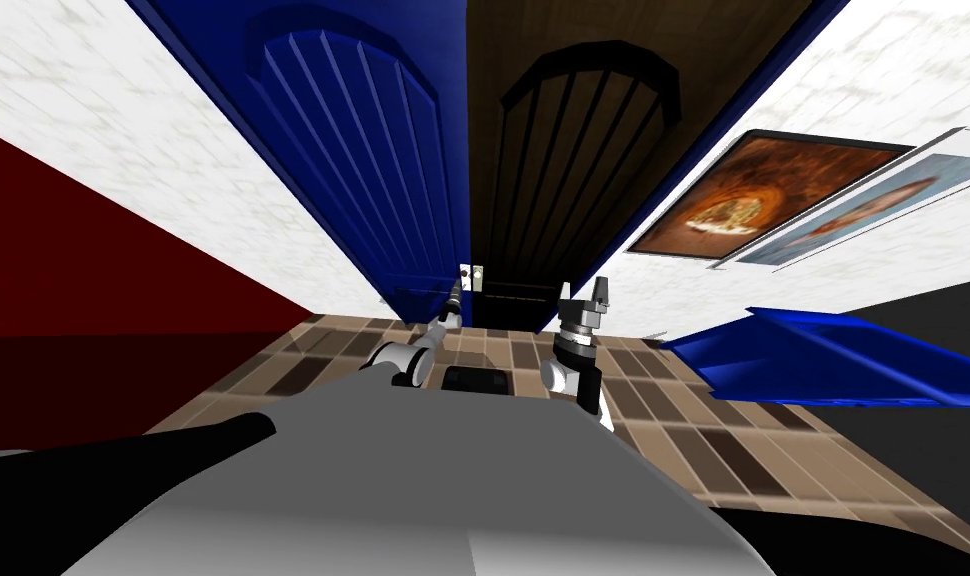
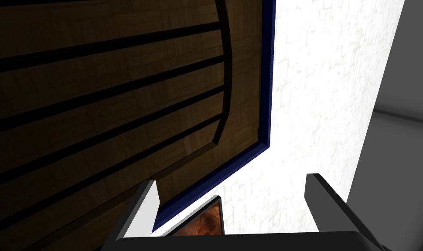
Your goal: Push the door open
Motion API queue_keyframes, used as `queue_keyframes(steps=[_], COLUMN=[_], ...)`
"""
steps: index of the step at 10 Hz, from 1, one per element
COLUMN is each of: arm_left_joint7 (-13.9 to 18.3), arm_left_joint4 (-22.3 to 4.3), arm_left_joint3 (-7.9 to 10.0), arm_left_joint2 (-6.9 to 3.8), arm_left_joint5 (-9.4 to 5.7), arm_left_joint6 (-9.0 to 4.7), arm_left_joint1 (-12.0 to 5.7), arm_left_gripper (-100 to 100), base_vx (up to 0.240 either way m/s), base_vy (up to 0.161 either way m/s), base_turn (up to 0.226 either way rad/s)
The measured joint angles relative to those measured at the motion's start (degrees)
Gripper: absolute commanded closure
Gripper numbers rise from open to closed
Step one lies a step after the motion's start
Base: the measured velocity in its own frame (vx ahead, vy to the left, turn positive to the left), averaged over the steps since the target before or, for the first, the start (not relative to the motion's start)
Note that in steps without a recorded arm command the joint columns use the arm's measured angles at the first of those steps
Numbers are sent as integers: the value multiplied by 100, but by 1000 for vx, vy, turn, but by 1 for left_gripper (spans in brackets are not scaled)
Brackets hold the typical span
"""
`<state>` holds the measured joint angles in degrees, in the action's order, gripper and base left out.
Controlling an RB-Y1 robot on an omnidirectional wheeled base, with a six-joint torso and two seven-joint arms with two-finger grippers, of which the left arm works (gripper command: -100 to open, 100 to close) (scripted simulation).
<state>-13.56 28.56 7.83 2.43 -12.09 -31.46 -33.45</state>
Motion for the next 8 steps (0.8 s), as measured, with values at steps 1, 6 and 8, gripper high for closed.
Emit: queue_keyframes(steps=[1,6,8], arm_left_joint7=[2,6,11], arm_left_joint4=[-97,-87,-60], arm_left_joint3=[7,2,-2], arm_left_joint2=[2,-29,-57], arm_left_joint5=[-7,-2,3], arm_left_joint6=[-32,-26,-18], arm_left_joint1=[-57,-53,-37], arm_left_gripper=[-100,-100,-100], base_vx=[0,146,223], base_vy=[0,120,175], base_turn=[0,22,31])
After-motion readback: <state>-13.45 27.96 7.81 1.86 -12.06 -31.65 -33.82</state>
